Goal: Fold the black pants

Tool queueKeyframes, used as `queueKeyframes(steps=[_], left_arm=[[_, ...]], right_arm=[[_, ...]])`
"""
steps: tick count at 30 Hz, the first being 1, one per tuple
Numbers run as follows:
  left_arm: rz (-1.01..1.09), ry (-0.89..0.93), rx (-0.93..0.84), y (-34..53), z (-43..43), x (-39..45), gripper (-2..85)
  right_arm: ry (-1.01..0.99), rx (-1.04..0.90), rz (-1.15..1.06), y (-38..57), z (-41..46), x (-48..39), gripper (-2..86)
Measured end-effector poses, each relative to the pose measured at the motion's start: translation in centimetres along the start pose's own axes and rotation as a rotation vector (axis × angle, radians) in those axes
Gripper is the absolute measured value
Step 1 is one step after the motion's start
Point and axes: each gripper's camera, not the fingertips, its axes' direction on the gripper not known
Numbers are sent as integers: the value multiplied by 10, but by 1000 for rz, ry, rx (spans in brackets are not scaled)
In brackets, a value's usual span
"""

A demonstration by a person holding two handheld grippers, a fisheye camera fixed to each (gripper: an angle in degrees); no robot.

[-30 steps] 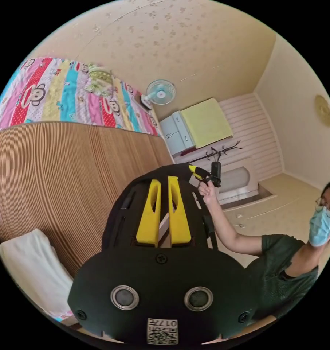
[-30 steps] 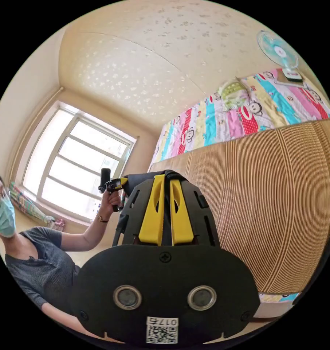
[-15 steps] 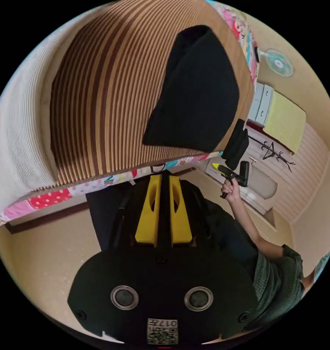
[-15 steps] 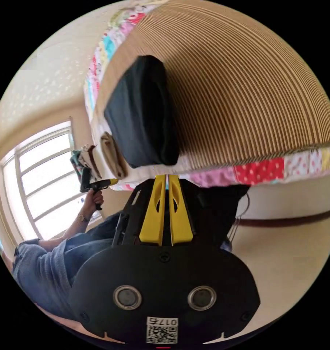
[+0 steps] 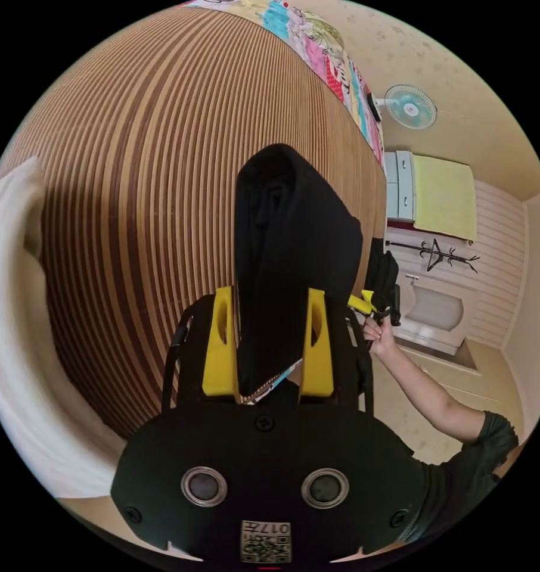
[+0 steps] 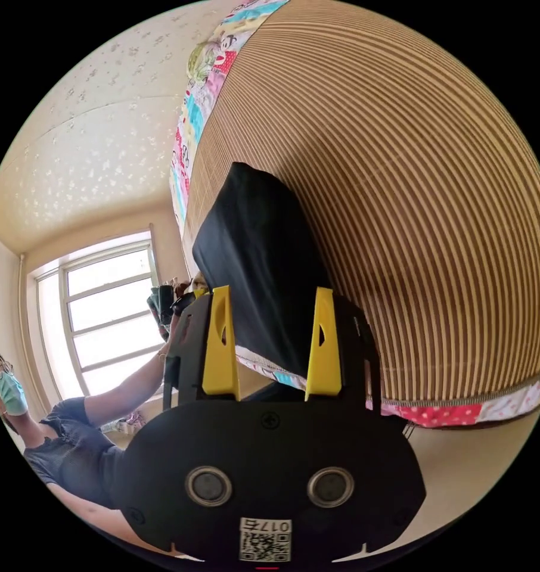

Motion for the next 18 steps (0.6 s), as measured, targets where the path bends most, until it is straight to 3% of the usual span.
queueKeyframes(steps=[3,6,13,18], left_arm=[[14,-87,-99,-4,22,3,163],[81,-150,-2,27,13,17,143],[-119,172,-125,121,15,-12,64],[4,162,-116,178,-38,14,58]], right_arm=[[8,-56,-18,-19,25,2,185],[57,-103,-84,-4,51,0,171],[12,-46,55,94,58,24,107],[-210,-149,-48,157,43,4,83]])
